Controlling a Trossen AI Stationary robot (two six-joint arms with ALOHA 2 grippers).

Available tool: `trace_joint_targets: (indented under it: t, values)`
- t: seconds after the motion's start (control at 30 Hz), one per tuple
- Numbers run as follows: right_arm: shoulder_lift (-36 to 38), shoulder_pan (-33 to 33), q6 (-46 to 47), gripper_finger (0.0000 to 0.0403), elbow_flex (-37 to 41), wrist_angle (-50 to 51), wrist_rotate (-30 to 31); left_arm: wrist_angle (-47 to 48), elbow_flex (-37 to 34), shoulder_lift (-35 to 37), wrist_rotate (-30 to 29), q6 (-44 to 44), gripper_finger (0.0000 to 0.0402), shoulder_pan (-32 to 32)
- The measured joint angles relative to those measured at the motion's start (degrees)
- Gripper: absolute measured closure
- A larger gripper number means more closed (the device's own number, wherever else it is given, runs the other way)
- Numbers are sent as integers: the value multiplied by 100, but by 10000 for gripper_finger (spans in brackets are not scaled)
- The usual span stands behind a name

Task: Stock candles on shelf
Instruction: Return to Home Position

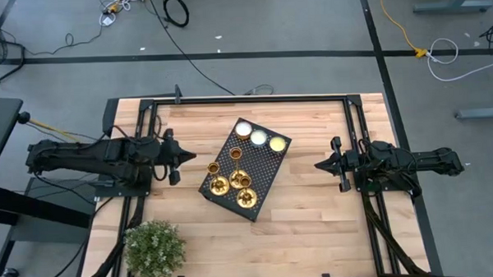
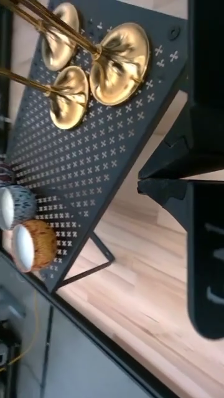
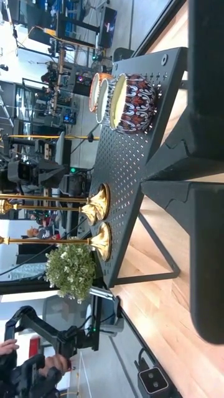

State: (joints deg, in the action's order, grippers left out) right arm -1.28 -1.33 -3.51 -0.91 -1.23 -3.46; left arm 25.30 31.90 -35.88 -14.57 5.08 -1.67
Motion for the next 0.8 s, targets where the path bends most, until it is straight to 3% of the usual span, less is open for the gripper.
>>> trace_joint_targets:
  t: [0.2,0.8]
  values:
    - [2,0,0,396,0,0,0,-355,-444,450,285,-129,398,170]
    - [1,-2,0,396,0,0,-1,-1531,-2040,2052,403,-36,400,188]
